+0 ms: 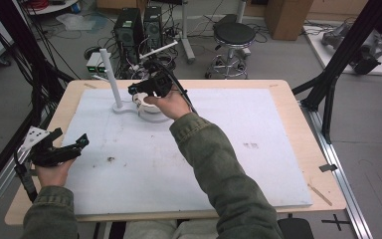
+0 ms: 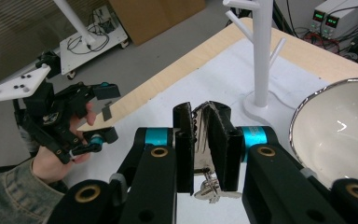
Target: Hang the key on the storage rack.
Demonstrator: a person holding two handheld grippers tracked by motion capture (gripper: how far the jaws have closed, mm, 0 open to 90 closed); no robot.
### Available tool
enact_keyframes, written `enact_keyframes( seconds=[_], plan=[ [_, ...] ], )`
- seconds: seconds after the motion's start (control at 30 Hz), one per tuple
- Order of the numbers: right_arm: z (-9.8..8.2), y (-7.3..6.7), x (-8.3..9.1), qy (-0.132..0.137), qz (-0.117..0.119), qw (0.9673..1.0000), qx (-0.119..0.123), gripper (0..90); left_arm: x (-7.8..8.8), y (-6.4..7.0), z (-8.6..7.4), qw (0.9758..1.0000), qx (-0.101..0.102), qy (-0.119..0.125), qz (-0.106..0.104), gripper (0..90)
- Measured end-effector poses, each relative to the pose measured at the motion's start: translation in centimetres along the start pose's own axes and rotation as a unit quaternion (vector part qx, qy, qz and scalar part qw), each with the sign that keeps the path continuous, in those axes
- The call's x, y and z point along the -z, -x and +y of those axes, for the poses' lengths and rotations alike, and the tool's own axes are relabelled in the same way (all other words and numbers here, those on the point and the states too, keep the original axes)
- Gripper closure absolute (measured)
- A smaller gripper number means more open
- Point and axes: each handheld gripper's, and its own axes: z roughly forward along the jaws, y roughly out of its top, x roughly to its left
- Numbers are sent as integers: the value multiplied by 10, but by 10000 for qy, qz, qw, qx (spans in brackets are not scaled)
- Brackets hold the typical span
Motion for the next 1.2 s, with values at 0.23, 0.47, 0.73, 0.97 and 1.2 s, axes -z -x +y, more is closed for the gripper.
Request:
enact_keyframes(
  seconds=[0.23, 0.47, 0.73, 0.97, 1.2],
  plan=[
    [16, -3, -5, -20, -6, 9999, 111, 808, 0, 0, 0, 10000, -7, 7, 9, 17],
    [34, -6, -11, -32, -59, 9998, 195, 808, 0, -1, 0, 10000, 6, 18, 9, 17],
    [55, -12, -19, -66, -29, 9996, 288, 808, -1, 0, 0, 10000, 27, 7, -34, 17],
    [65, -11, -35, -220, -91, 9992, 322, 808, -1, 0, 0, 10000, 52, 14, -73, 17],
    [81, -9, -50, -298, -140, 9988, 353, 808, 0, -1, 0, 9999, 89, 25, -55, 17]
  ],
)
